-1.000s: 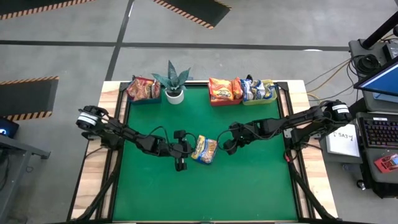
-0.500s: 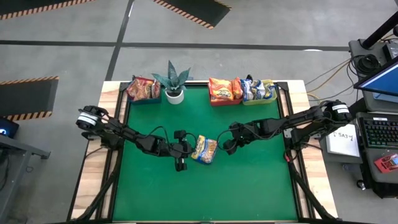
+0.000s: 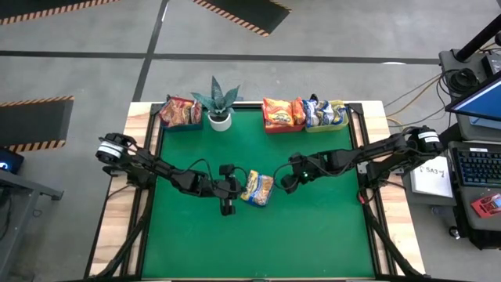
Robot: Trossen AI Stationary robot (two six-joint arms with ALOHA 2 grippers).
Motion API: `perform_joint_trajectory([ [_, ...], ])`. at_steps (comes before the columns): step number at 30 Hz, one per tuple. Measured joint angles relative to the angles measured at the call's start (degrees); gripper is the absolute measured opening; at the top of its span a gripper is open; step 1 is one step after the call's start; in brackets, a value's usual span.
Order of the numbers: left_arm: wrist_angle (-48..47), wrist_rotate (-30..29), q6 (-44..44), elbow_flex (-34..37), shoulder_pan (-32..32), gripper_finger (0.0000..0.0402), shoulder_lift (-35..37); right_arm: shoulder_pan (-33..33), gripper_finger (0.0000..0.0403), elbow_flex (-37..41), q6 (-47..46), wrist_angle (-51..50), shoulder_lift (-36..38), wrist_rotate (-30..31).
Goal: Sort Maruchan noodles
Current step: Put the blue noodle pack into the yellow bin
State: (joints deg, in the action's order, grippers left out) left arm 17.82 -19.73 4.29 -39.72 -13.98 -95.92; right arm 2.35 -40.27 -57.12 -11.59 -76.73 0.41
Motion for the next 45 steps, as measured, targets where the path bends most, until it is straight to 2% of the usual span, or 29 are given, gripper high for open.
perform_joint_trajectory([
  [7, -0.02, 2.82, 2.97, 0.0, -0.22, 0.0, 0.0, -0.02, 0.0254, 2.2, 0.67, 7.02, 0.0, -0.33],
  [12, 0.22, 2.85, 4.38, 0.0, -0.59, 0.0, -1.17, -0.71, 0.0278, 5.38, -1.39, 12.31, 0.0, -0.36],
  [17, 4.07, 5.42, 6.21, 0.0, -0.52, 0.0, -4.45, -2.29, 0.0305, 8.63, -2.37, 20.56, 0.0, -0.19],
  [22, 5.22, 5.53, 6.82, 0.0, -0.31, 0.0, -5.88, -2.64, 0.0321, 9.7, -2.0, 22.83, -0.53, 0.72],
  [26, 5.08, 5.79, 7.03, 0.0, -0.15, 0.0, -5.88, -2.64, 0.0323, 9.79, -1.93, 25.86, -3.55, 1.11],
  [33, 4.57, 5.79, 7.03, 0.07, -0.15, 0.0, -5.88, -2.86, 0.0313, 9.67, -1.8, 39.48, -11.36, -0.61],
  [40, 4.42, 5.81, 7.02, 0.11, 0.12, 0.0, -5.88, -2.89, 0.0313, 8.1, -0.67, 43.89, -17.79, -2.76],
  [45, 4.26, 5.84, 7.03, 0.13, 0.62, 0.0, -5.88, -2.73, 0.0305, 6.97, 2.45, 47.25, -19.02, -5.07],
])
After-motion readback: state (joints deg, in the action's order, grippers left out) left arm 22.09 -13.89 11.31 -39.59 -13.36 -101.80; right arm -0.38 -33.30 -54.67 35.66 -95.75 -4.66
